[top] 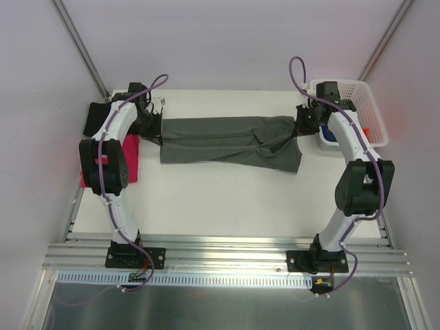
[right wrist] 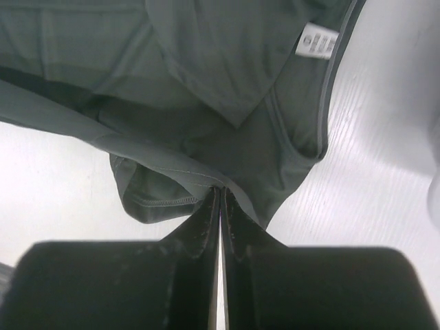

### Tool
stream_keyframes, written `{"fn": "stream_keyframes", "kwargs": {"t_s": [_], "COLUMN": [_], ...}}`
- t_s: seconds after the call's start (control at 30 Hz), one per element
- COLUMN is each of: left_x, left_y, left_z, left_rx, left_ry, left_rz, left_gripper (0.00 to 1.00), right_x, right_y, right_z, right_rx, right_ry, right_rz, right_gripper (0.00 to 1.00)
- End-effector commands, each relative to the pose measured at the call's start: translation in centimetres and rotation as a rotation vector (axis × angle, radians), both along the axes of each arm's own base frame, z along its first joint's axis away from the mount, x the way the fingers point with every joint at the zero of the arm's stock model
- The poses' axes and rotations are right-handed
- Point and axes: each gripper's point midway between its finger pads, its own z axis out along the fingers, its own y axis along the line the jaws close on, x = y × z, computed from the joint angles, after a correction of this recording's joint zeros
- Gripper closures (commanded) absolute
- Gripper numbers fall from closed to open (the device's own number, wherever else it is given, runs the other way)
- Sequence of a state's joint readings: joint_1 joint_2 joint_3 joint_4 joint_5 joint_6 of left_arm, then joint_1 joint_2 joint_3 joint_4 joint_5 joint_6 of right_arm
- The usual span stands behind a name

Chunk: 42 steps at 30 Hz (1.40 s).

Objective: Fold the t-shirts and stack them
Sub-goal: Fold the other side of the tshirt into a rectangle

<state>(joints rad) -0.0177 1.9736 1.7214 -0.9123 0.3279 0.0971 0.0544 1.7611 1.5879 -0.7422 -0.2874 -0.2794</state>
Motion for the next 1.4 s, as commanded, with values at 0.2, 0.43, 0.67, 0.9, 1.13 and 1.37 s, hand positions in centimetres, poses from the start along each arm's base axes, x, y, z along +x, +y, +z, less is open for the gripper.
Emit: {"fn": "stream_keyframes", "kwargs": {"t_s": [0.2, 0.43, 0.67, 0.9, 1.13, 1.37], "left_x": [3.9, 8.0, 10.4, 11.0, 10.8, 6.6], "left_y": [1.1, 1.6, 2.1, 3.1, 2.8, -0.3], "left_z": [1.2, 0.5, -2.2, -2.1, 3.5, 3.6], "left_rx": [0.037, 0.069, 0.109, 0.189, 0.172, 0.061], "left_ry": [-0.073, -0.123, -0.112, -0.13, -0.242, -0.167], "left_rz": [-0.002, -0.014, -0.006, 0.055, 0.078, 0.011], "left_gripper": [1.0, 1.0, 1.0, 0.38, 0.26, 0.28], "right_x": [6.5, 10.6, 13.0, 13.5, 10.9, 4.9], "right_y": [-0.7, -0.1, 1.2, 1.5, -1.2, -2.3], "right_z": [2.1, 0.6, -4.7, -6.5, -2.4, -2.3], "right_rx": [-0.059, -0.088, -0.129, -0.228, -0.227, -0.16], "right_ry": [-0.112, -0.124, -0.067, -0.059, -0.085, 0.021], "right_rz": [0.034, 0.061, 0.089, 0.078, 0.013, 0.009], "right_gripper": [0.99, 0.99, 1.0, 0.41, 0.38, 0.39]}}
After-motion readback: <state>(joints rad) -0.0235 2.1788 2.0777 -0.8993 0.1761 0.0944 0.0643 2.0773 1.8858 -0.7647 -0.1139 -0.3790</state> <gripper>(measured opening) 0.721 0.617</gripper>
